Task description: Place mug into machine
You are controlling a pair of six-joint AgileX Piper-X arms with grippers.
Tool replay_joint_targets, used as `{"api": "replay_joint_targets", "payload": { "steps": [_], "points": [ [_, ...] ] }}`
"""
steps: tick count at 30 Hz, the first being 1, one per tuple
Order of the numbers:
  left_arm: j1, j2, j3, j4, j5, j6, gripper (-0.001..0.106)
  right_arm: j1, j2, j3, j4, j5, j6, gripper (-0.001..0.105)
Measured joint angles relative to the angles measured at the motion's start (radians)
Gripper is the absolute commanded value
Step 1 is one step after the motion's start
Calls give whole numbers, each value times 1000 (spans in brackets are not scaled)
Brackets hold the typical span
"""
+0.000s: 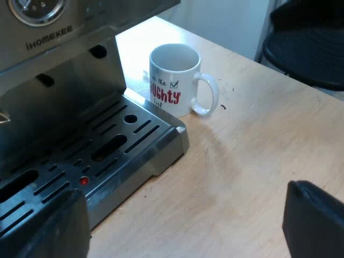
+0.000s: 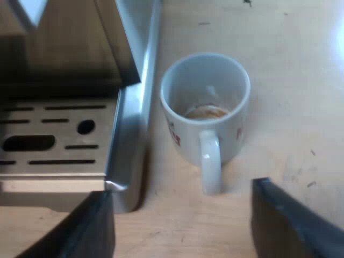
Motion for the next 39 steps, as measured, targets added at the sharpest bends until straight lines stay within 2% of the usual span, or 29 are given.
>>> {"api": "replay_joint_targets", "payload": {
  "steps": [10, 15, 27, 39],
  "points": [
    [0, 0, 0, 0, 0, 0, 74, 0, 6, 180, -232, 7, 2, 59],
    [0, 0, 0, 0, 0, 0, 74, 0, 83, 247, -334, 43, 2, 59],
    [0, 0, 0, 0, 0, 0, 74, 0, 361, 267, -611, 58, 2, 59],
    [0, 0, 0, 0, 0, 0, 74, -4, 531, 267, -808, 82, 2, 59]
  ]
}}
